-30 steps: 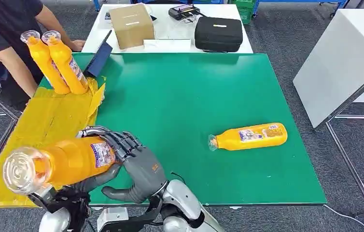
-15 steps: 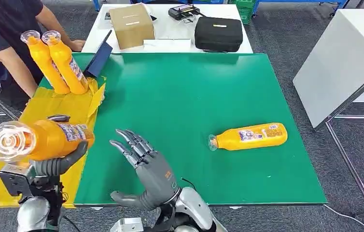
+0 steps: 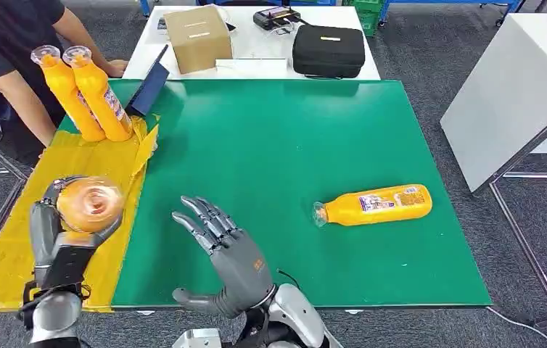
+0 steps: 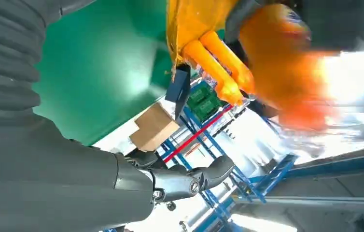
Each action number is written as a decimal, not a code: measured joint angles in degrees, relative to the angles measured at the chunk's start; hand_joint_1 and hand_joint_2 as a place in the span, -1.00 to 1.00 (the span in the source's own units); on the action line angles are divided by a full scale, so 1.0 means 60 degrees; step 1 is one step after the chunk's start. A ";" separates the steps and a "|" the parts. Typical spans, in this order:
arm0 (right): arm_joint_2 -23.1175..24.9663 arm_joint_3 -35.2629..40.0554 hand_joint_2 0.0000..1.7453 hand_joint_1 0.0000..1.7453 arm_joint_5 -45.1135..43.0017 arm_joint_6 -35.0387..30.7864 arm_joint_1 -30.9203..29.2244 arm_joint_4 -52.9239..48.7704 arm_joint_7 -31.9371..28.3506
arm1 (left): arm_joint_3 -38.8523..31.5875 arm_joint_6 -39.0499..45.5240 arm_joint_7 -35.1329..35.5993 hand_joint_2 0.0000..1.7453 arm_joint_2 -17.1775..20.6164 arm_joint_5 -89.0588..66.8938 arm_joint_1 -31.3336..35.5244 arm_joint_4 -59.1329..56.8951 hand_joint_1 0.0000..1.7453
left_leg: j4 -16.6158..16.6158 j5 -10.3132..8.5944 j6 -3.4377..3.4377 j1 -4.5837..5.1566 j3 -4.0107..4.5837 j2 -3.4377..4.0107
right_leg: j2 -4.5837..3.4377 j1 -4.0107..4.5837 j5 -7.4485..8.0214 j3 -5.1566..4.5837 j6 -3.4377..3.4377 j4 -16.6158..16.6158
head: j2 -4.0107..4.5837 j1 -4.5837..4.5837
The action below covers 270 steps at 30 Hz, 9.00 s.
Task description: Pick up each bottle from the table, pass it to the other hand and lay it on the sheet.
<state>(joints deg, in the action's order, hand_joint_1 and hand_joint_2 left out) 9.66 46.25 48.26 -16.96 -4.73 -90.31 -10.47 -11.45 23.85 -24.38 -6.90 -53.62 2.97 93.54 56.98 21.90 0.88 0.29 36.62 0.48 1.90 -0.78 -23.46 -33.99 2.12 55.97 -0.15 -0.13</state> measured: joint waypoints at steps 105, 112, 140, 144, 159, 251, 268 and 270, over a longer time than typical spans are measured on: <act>-0.3635 -1.0274 1.00 -1.00 0.1807 0.1148 0.2945 -0.0484 -0.0153 | -0.1202 -0.7466 0.0829 -1.00 0.0331 1.0962 -0.0979 -0.0192 -1.00 | 0.0002 0.0052 0.0020 0.0030 -0.0033 -0.0083 | 0.0054 -0.0032 -0.0037 0.0065 0.0039 -0.0017 | 0.0000 -0.0004; -0.3708 -1.0987 1.00 -1.00 0.1800 0.1180 0.2826 -0.0062 -0.0189 | -0.1107 -0.7495 0.0836 -1.00 0.0342 1.1002 -0.1012 -0.0192 -1.00 | 0.0002 0.0052 0.0020 0.0030 -0.0033 -0.0082 | 0.0053 -0.0031 -0.0038 0.0065 0.0039 -0.0016 | 0.0000 0.0007; -0.4404 -0.8757 1.00 -1.00 0.1468 0.1545 0.0189 0.2419 0.0244 | -0.0324 -0.7607 0.0931 -1.00 0.0633 1.0831 -0.0495 -0.0713 -1.00 | 0.0002 0.0023 0.0044 0.0032 -0.0026 -0.0071 | 0.0055 -0.0033 -0.0025 0.0070 0.0051 -0.0012 | 0.0000 0.0004; -0.4447 -0.8641 1.00 -1.00 0.1465 0.1620 0.0141 0.2521 0.0248 | -0.0324 -0.7607 0.0931 -1.00 0.0655 1.0831 -0.0487 -0.0735 -1.00 | 0.0002 0.0023 0.0044 0.0032 -0.0023 -0.0072 | 0.0055 -0.0032 -0.0025 0.0070 0.0051 -0.0012 | 0.0000 0.0004; -0.5114 -0.7315 1.00 -1.00 0.1468 0.2627 -0.1131 0.3691 0.0328 | -0.0328 -0.7658 0.0931 -1.00 0.0815 1.0914 -0.0159 -0.1136 -1.00 | 0.0003 0.0016 0.0049 0.0032 -0.0020 -0.0070 | 0.0055 -0.0032 -0.0020 0.0070 0.0054 -0.0010 | 0.0000 0.0004; -0.1093 -0.5435 1.00 1.00 -0.4965 0.1803 -0.1077 0.0150 -0.0619 | -0.0146 -0.8325 0.1438 -1.00 0.0695 1.1632 -0.0809 -0.0950 -1.00 | 0.0005 0.0009 0.0037 0.0014 0.0011 -0.0061 | 0.0046 -0.0013 -0.0021 0.0022 0.0047 -0.0004 | 0.0000 0.0003; 0.0063 -0.4104 1.00 1.00 -0.4469 0.2106 -0.1310 0.1010 -0.0440 | 0.1367 -0.8467 0.0964 1.00 0.0433 1.1162 -0.1034 0.0154 -1.00 | 0.0003 0.0010 0.0036 0.0009 0.0013 -0.0061 | 0.0040 -0.0006 -0.0021 0.0023 0.0045 -0.0003 | 0.0000 0.0000; 0.0316 -0.3566 1.00 1.00 -0.4125 0.2335 -0.1401 0.1610 -0.0212 | 0.1760 -0.8482 0.0924 1.00 0.0379 1.1039 -0.1084 0.0389 -1.00 | 0.0003 0.0010 0.0036 0.0008 0.0013 -0.0061 | 0.0041 -0.0006 -0.0022 0.0022 0.0044 -0.0002 | 0.0000 0.0000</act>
<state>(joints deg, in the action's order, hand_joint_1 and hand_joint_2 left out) 11.55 24.85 23.51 -2.95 -13.13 -80.65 -11.74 -0.89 -27.04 -18.84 -4.63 12.62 -3.53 95.88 56.99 21.96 1.09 0.33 36.70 0.12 2.14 -0.82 -23.60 -33.85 2.38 55.95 -0.15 -0.13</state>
